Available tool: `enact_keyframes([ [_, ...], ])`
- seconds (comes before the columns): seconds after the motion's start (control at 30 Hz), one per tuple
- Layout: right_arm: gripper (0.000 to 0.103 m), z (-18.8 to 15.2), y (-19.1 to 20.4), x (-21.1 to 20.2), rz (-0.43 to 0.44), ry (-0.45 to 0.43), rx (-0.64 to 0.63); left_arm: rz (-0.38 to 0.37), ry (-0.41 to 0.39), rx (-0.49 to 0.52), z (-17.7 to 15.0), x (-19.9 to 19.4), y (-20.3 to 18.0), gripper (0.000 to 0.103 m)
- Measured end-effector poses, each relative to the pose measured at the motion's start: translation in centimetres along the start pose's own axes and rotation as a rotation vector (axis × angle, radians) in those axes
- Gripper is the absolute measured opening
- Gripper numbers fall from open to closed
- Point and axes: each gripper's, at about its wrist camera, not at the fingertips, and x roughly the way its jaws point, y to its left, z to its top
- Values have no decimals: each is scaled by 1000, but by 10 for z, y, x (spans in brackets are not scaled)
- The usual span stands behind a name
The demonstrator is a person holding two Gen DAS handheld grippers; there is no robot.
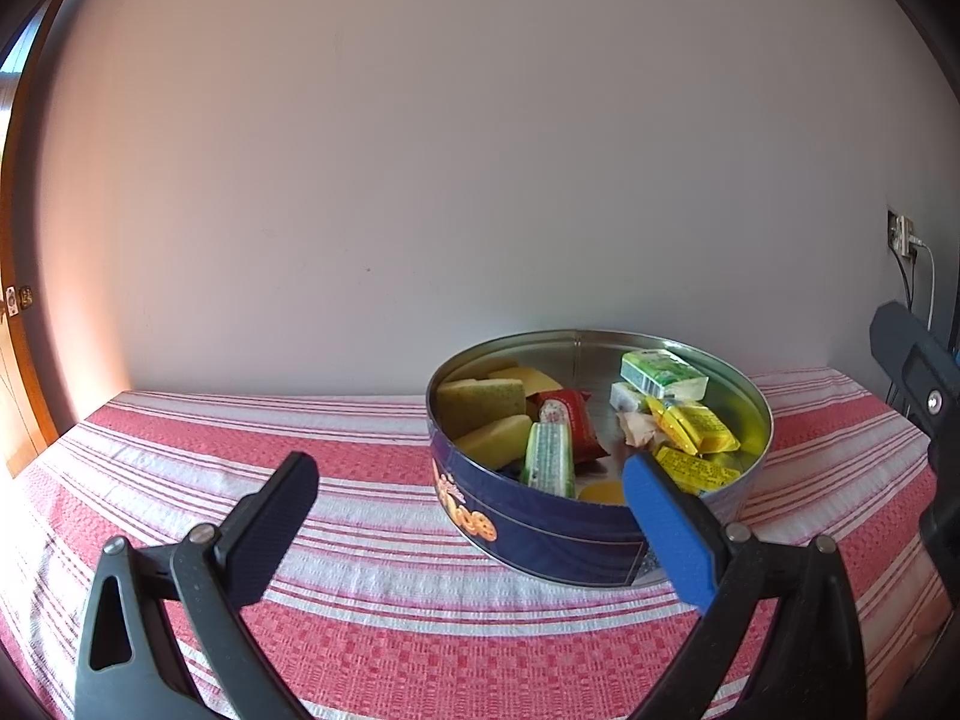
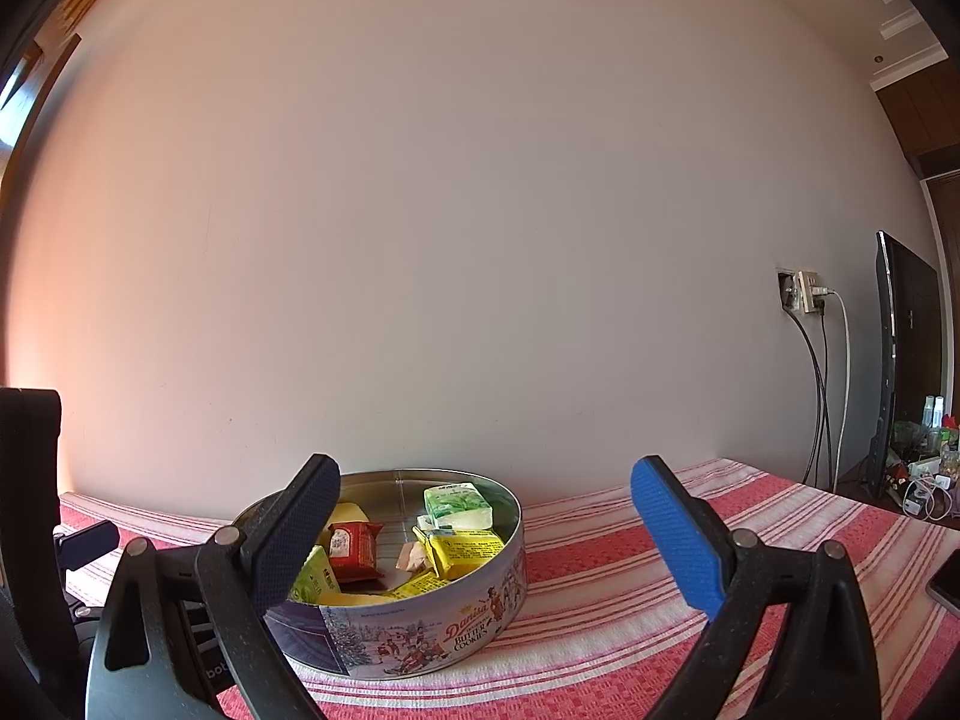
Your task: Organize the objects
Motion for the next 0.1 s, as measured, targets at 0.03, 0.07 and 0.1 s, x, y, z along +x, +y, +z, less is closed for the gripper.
enact_keyframes([
  [0.03, 99, 0, 0, 0, 1, 2, -2, 4, 2, -1, 0, 0, 0, 103],
  [0.07, 99, 0, 0, 1, -1, 4, -1, 6, 3, -3, 0, 0, 1, 103],
  [0.1, 99, 0, -1, 2, -2, 6, 1, 6, 3, -4, 0, 0, 1, 103],
])
